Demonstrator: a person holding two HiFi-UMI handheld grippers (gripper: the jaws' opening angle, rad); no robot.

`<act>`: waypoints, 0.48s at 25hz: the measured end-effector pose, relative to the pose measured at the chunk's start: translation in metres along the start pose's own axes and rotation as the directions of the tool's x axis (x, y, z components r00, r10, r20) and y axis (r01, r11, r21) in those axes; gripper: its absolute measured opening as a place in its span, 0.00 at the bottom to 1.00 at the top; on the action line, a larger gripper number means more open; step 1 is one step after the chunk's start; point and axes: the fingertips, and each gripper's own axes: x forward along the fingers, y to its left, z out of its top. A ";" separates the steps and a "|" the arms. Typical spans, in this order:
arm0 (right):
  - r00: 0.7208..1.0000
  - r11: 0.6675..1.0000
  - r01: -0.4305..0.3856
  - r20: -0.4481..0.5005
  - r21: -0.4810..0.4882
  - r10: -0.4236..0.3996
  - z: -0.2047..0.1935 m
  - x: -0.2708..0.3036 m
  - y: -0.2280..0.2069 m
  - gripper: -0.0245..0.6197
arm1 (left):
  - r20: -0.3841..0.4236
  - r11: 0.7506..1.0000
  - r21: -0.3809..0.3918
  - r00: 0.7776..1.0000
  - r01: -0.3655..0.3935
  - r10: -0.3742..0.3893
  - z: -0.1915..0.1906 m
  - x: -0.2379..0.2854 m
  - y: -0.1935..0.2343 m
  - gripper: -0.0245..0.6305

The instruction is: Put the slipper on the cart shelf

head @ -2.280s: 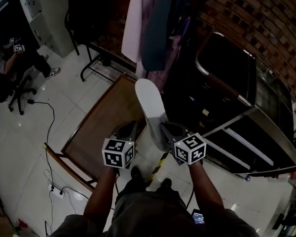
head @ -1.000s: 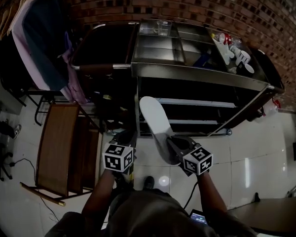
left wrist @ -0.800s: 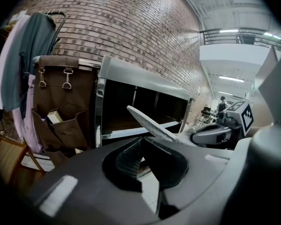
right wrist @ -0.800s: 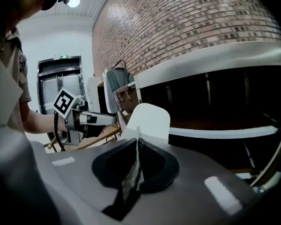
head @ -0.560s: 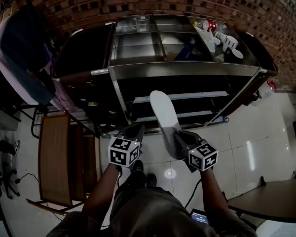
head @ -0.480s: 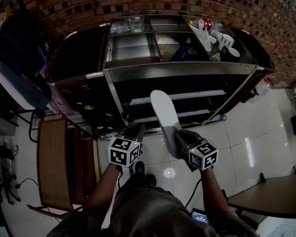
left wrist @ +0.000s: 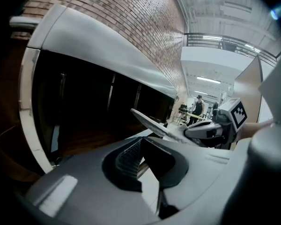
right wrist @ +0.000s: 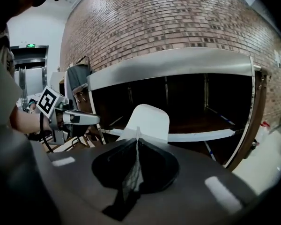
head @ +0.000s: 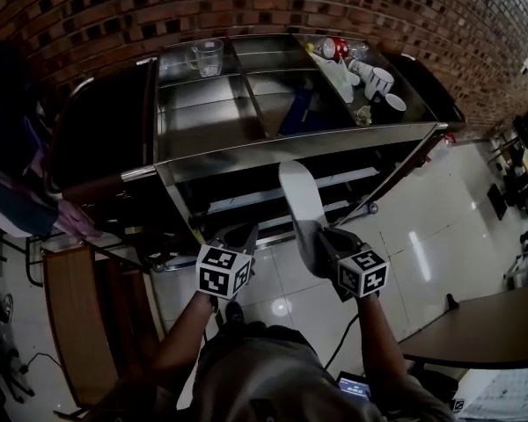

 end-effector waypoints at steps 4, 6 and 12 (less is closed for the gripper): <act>0.999 0.999 0.038 0.010 0.015 -0.038 0.011 0.014 -0.020 0.05 | -0.010 1.000 -0.008 1.000 -0.004 0.004 0.005 0.020 0.008 0.05; 0.999 0.999 0.045 0.013 0.018 -0.045 0.016 0.022 -0.029 0.05 | -0.015 1.000 -0.014 1.000 -0.009 0.009 0.007 0.029 0.008 0.05; 0.999 0.999 0.041 0.024 0.014 -0.042 0.028 0.047 -0.068 0.05 | -0.005 0.997 -0.039 0.998 -0.067 0.067 0.013 0.054 0.007 0.05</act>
